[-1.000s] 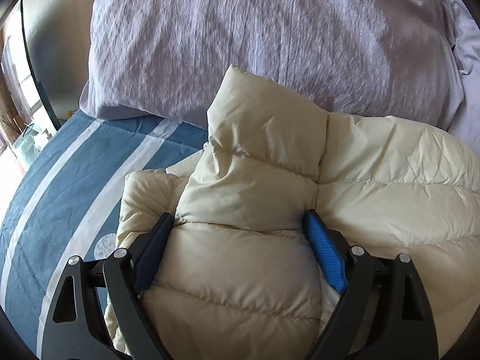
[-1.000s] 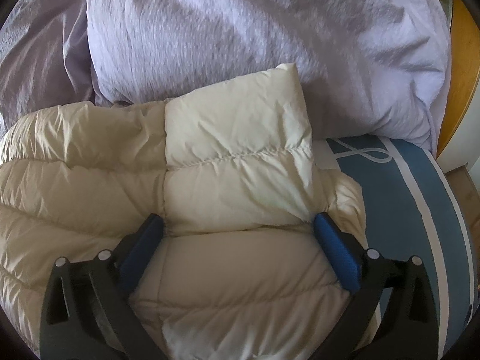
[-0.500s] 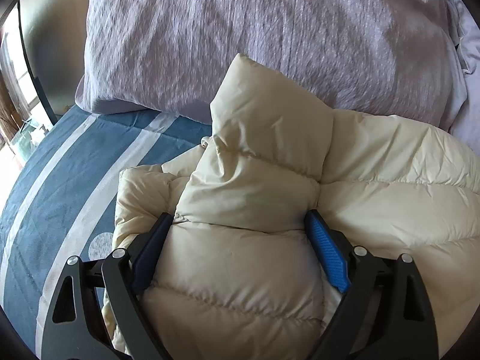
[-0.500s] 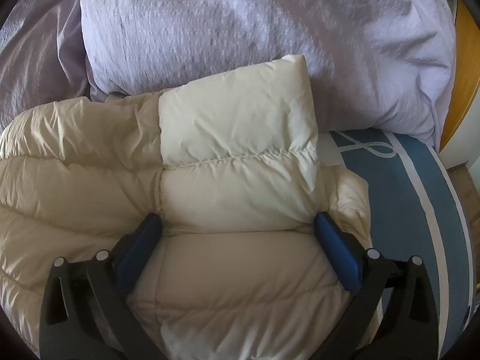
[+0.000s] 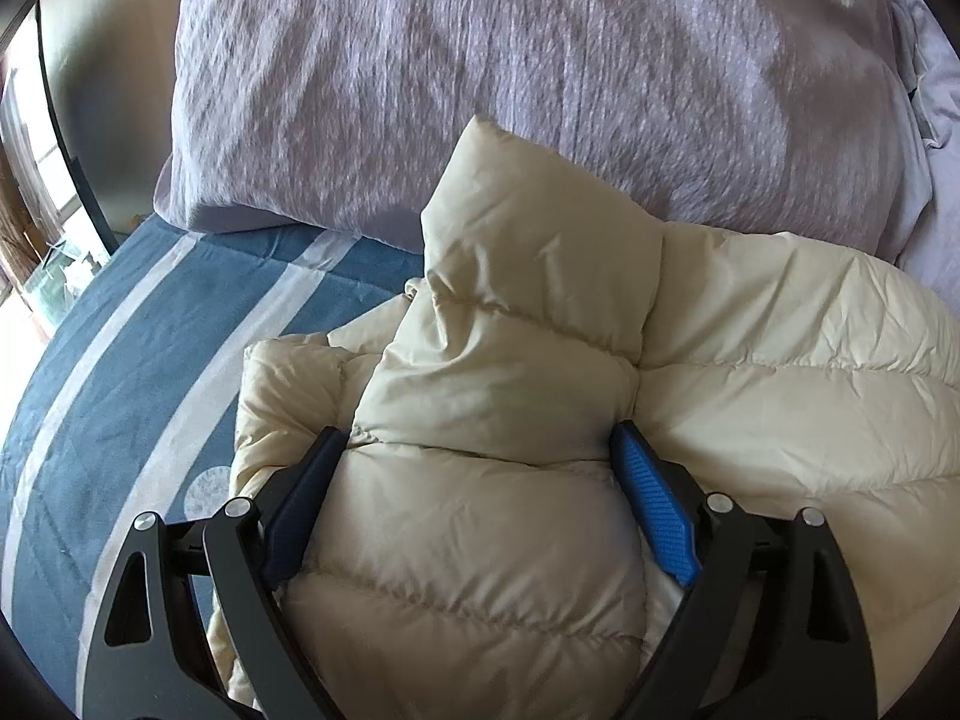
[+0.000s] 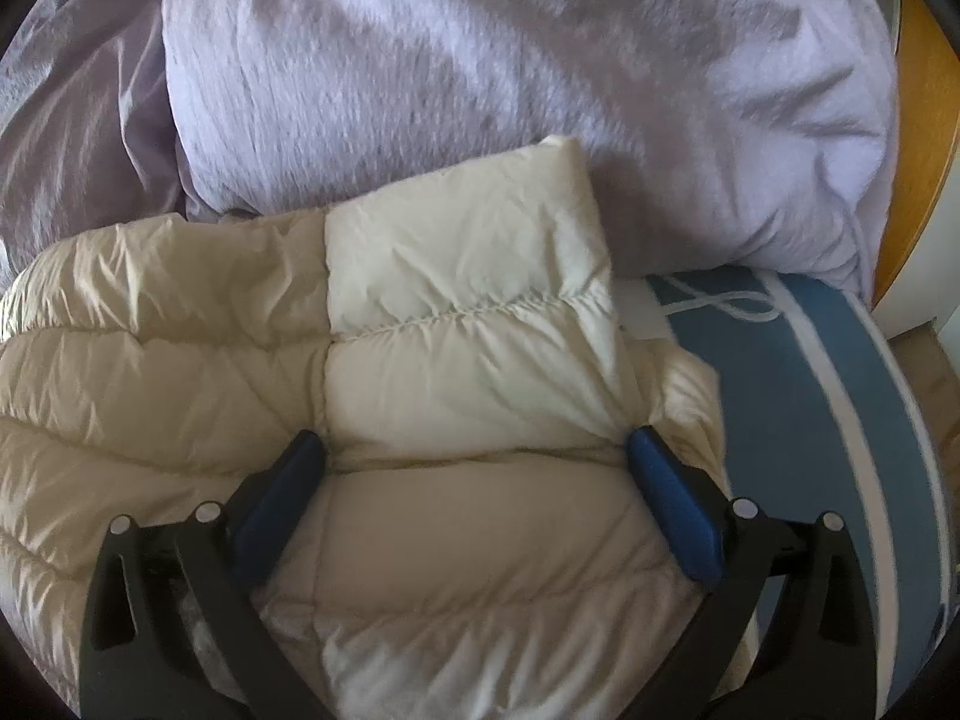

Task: Fold large clothes

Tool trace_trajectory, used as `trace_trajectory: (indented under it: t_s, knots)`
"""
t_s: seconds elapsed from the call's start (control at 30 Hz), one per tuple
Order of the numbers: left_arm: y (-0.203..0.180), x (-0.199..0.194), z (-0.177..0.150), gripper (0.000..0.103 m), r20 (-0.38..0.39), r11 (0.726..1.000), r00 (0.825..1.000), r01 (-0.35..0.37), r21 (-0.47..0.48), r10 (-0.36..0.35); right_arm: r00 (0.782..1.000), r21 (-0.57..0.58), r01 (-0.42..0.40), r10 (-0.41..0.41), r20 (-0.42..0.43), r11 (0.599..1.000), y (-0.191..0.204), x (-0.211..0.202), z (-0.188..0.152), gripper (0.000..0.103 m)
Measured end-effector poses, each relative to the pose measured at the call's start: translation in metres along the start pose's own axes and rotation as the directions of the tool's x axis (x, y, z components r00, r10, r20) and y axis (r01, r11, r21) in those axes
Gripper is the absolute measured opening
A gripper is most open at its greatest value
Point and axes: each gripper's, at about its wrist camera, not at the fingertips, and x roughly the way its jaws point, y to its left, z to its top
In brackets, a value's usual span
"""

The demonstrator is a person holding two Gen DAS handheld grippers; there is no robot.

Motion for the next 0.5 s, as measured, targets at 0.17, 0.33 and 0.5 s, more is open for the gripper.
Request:
trace_trajectory:
  t_s: [0.17, 0.33, 0.5]
  knots:
    - [-0.005, -0.026, 0.001, 0.090, 0.009, 1.000, 1.000, 0.006, -0.017, -0.006, 0.997, 0.009, -0.053, 0.052, 0.057, 0.999, 0.012, -0.037, 0.006, 0.100]
    - [-0.032, -0.063, 0.001, 0.090, 0.082, 0.999, 0.996, 0.029, -0.016, -0.028, 0.985, -0.027, -0.153, 0.154, 0.073, 0.988, 0.053, -0.059, 0.019, 0.101]
    - [-0.086, -0.068, 0.000, 0.090, 0.094, 0.997, 0.994, 0.046, 0.066, -0.052, 0.981, -0.079, -0.175, 0.180, 0.066, 0.981, 0.103, -0.056, 0.022, 0.101]
